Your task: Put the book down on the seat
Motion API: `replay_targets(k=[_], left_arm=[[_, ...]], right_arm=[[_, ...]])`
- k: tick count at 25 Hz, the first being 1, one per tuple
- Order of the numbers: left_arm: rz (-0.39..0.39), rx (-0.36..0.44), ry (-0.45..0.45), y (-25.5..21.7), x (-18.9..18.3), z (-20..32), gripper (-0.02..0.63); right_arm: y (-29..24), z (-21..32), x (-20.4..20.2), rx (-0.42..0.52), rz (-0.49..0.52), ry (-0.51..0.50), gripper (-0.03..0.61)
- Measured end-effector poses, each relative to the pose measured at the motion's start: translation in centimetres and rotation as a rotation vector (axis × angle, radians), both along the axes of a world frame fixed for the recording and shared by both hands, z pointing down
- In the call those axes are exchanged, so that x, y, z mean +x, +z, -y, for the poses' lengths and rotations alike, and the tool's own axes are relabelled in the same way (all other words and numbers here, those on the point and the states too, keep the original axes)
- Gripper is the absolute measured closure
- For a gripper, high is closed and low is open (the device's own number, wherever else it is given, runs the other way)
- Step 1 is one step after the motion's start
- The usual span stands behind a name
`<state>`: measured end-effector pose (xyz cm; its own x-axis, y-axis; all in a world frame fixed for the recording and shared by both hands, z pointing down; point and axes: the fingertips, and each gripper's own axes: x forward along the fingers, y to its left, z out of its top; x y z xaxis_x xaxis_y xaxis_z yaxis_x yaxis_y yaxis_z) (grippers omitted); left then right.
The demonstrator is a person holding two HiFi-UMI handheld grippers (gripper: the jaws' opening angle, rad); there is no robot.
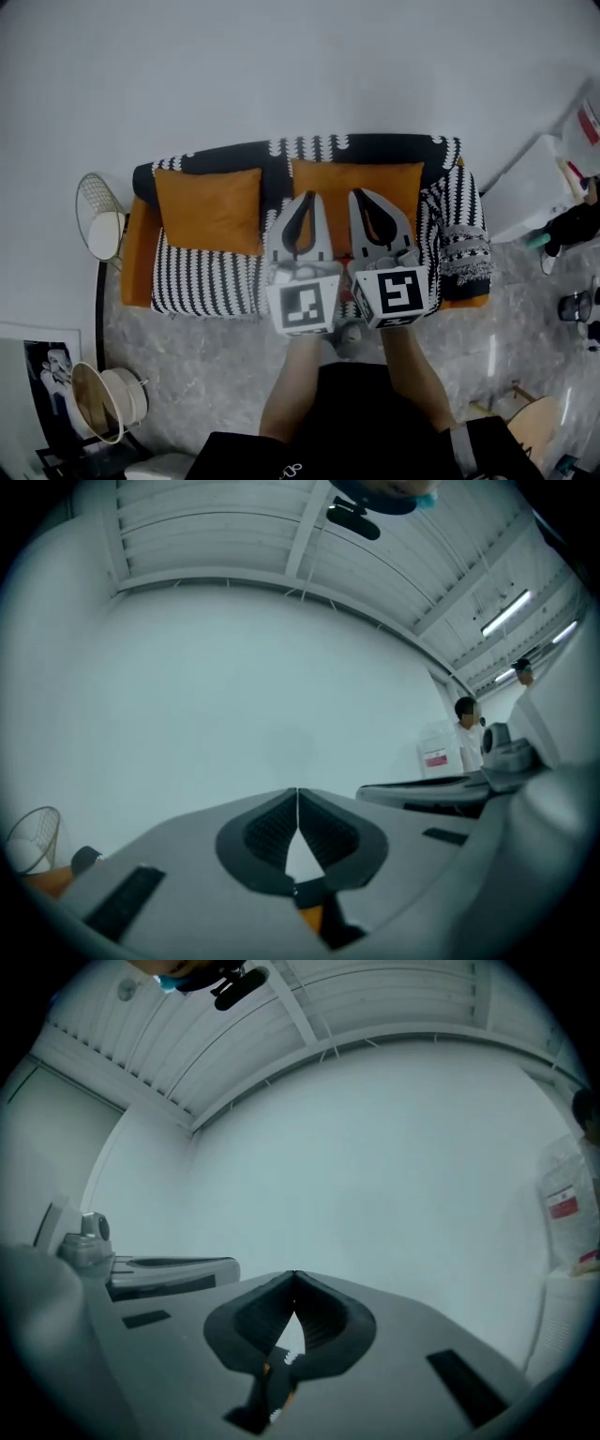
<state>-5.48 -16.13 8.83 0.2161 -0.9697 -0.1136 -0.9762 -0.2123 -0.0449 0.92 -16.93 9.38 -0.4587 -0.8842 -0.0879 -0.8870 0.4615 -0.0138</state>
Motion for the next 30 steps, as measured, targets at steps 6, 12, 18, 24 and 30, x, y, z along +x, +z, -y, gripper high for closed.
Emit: replay_targets(k=[6, 12, 18, 24, 30], left_arm=[[0.020, 0.084, 0.008, -3.8, 0.9, 0.5, 0.600], [0.021, 0.127, 0.008, -5.4, 2.1, 0.7, 0.600], [0.033, 0.118, 0.004, -5.3, 2.4, 0.9, 0.600], [0.074, 0.102, 0.009, -4.3, 2.1, 0.9, 0.600], [0.073, 0.081, 0.014, -3.5, 2.0, 1.2, 0.600]], right_arm=[[-3.6, 0.5, 1.1, 0.073, 0.030, 0.015, 0.569], [-5.3, 0.7, 2.3, 0.107, 0.014, 0.019, 0.569], [-5.1, 1.0, 2.7, 0.104, 0.011, 0.024, 0.569], [-4.3, 0.9, 2.3, 0.091, 0.001, 0.022, 0.569], [-3.7, 1.1, 2.0, 0.082, -0.025, 0.025, 0.569]])
